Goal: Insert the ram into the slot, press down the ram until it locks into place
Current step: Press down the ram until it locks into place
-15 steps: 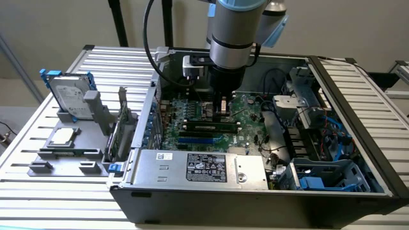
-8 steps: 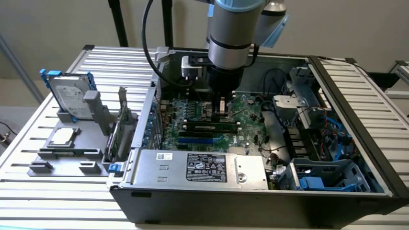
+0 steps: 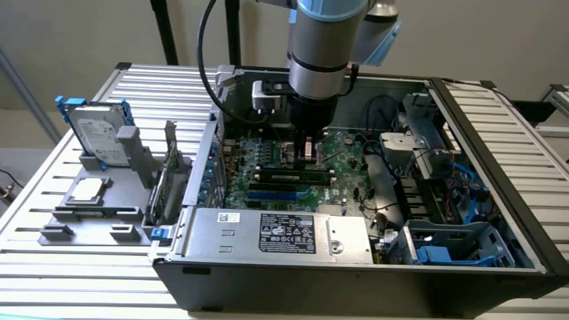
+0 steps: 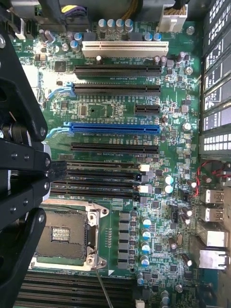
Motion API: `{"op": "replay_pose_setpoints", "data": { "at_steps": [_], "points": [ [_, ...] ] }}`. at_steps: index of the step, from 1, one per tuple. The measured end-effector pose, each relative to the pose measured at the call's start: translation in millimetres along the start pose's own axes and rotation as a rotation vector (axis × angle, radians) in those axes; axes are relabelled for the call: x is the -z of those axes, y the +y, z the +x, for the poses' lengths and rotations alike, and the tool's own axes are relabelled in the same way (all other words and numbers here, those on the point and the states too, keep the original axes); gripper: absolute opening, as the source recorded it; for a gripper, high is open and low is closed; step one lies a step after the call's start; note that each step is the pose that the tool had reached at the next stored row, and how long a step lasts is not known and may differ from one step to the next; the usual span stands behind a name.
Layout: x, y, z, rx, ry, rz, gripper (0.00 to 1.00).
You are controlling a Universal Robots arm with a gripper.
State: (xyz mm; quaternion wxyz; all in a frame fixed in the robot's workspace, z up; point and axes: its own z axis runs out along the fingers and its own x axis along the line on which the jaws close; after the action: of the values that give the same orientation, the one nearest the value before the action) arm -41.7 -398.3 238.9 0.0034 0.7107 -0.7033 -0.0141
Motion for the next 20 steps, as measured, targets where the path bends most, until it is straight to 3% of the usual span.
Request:
{"op": "replay_pose_setpoints", "data": {
  "at_steps": [20],
  "points": [
    [-11.3, 0.7, -0.4, 0.000, 0.0014, -0.0002, 0.10]
  ]
}}
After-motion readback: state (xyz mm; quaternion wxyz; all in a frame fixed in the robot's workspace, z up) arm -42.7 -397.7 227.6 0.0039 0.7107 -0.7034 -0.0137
